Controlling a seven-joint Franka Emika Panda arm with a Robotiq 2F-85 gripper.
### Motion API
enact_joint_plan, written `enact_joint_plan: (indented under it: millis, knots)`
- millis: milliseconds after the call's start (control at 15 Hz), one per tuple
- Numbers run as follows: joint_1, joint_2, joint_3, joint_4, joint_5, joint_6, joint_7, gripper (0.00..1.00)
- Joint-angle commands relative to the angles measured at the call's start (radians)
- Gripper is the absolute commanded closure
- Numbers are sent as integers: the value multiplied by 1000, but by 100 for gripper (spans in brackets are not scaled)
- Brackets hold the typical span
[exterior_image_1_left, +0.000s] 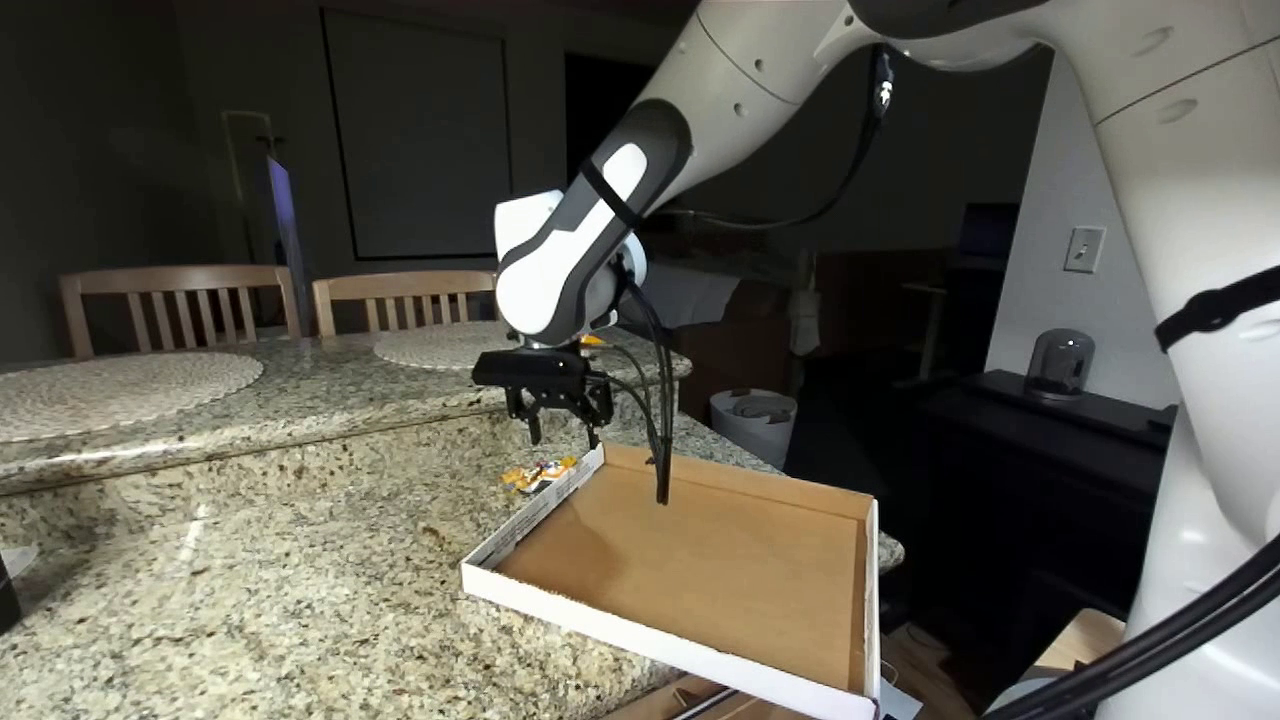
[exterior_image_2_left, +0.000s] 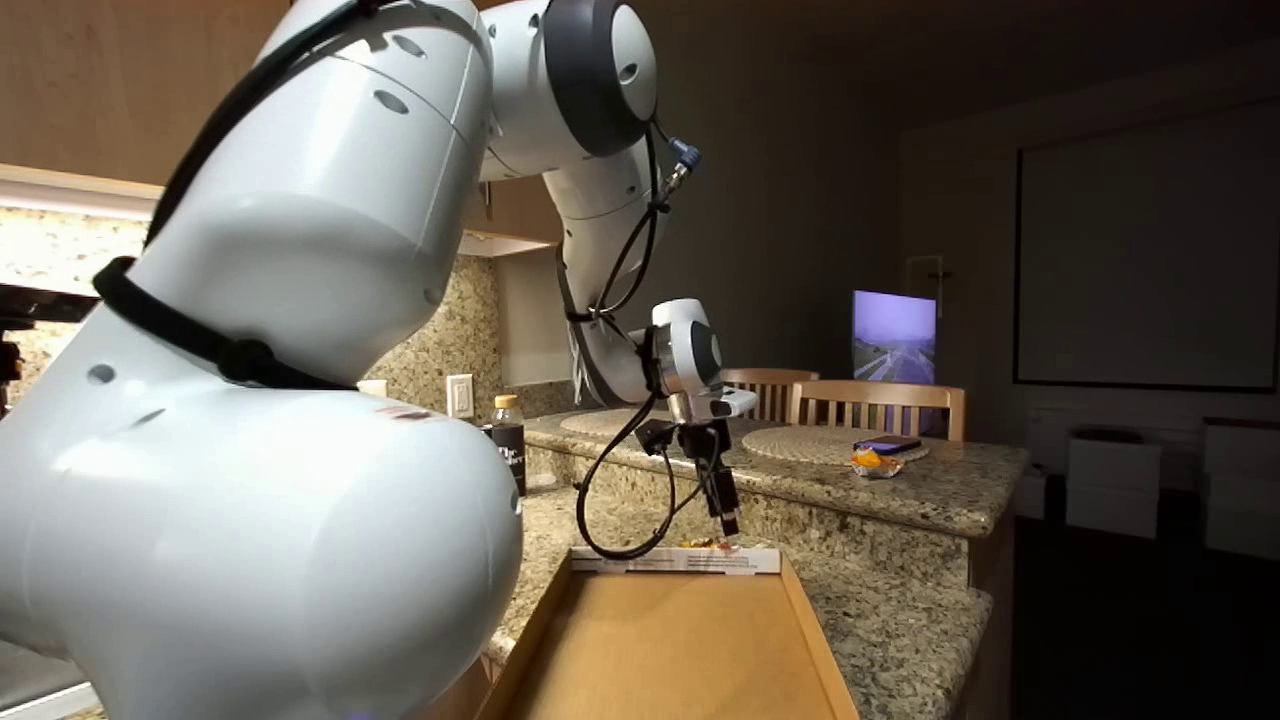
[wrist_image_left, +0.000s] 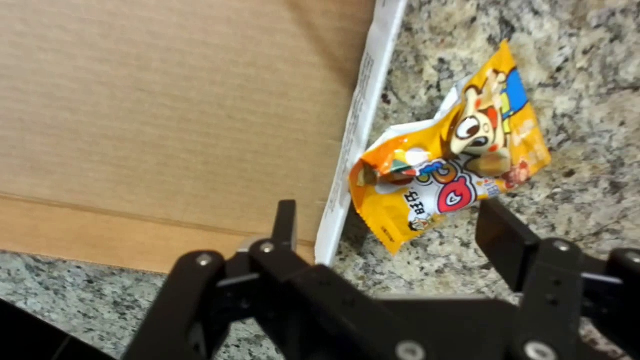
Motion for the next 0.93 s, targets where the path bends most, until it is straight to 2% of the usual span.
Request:
enact_joint_plan:
  millis: [0, 400, 867]
  knots:
    - [-22, -36, 43, -31, 22, 7, -122, 0]
    - [-20, -15, 65, -46, 20, 70, -253, 0]
    - [-3, 59, 49, -38, 13, 183, -359, 0]
